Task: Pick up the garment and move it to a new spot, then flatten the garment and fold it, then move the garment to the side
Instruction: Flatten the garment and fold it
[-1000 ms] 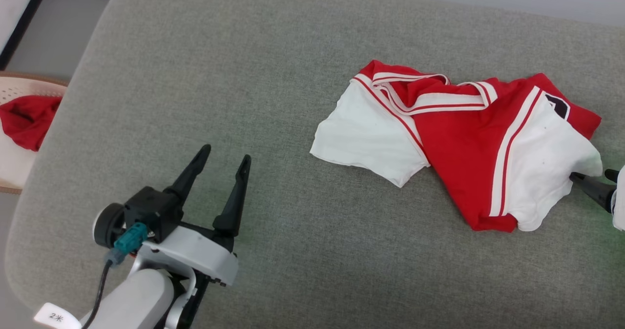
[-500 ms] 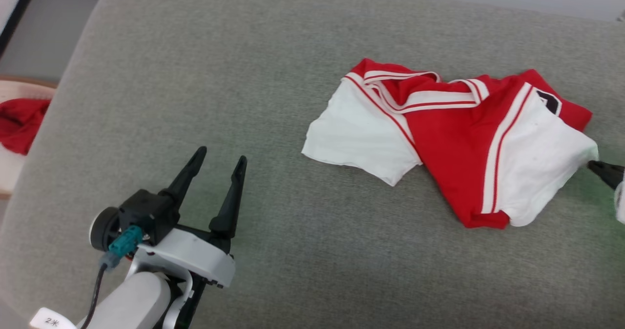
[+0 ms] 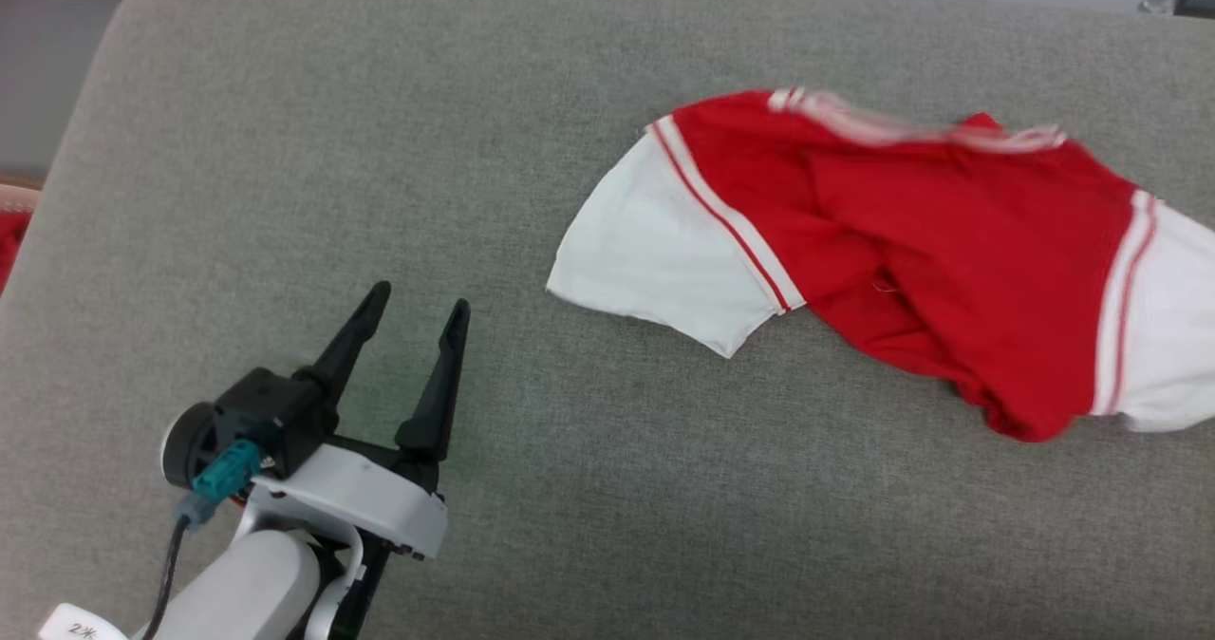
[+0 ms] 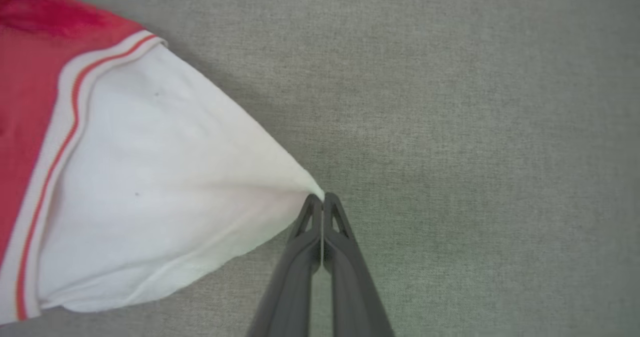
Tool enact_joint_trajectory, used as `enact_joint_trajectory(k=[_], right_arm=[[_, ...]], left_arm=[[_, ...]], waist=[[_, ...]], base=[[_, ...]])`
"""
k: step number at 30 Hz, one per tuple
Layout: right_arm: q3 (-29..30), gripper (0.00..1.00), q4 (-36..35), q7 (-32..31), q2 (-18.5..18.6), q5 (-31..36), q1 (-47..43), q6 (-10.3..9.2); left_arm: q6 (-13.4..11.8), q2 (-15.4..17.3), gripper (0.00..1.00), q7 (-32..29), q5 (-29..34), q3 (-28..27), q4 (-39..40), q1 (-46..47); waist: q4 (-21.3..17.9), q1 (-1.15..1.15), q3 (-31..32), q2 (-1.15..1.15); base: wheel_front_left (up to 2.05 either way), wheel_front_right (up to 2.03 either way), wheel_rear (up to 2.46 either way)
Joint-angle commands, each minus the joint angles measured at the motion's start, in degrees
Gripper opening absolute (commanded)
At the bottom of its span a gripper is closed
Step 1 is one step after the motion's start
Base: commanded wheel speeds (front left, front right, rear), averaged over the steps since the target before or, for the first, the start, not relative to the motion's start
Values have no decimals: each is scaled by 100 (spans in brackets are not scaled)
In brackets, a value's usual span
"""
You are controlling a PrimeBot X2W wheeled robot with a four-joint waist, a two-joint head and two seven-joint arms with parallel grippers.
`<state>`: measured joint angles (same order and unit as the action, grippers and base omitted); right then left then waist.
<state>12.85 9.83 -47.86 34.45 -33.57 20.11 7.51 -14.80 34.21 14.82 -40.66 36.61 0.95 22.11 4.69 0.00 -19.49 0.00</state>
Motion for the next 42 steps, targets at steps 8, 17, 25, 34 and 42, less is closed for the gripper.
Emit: enact_joint_trajectory(k=[8, 17, 25, 34, 42], right_arm=[[547, 0, 396, 340, -20, 723, -22, -4], [661, 100, 659, 1313, -319, 1227, 320, -4], [271, 100, 2, 2595, -698, 1128, 219, -3], [-1042, 100, -1218, 3449, -1581, 1018, -312, -4], [-1847, 100, -1794, 3809, -2137, 1135, -539, -4]], left_arm=[[-40, 66, 100, -20, -6, -29, 42, 30], [180, 229, 100, -220, 40, 14, -56, 352], [668, 717, 100, -882, 167, 76, -68, 1173], [1815, 535, 100, -2133, -633, 134, -980, 2554], [2224, 349, 100, -3808, -1179, 772, -2488, 3935]], waist=[[27, 0, -102, 0], [-2, 0, 66, 0], [-289, 0, 308, 0], [-1007, 0, 241, 0], [-1705, 0, -260, 0]], base=[[0, 0, 0], [0, 0, 0], [0, 0, 0], [0, 0, 0], [0, 0, 0]])
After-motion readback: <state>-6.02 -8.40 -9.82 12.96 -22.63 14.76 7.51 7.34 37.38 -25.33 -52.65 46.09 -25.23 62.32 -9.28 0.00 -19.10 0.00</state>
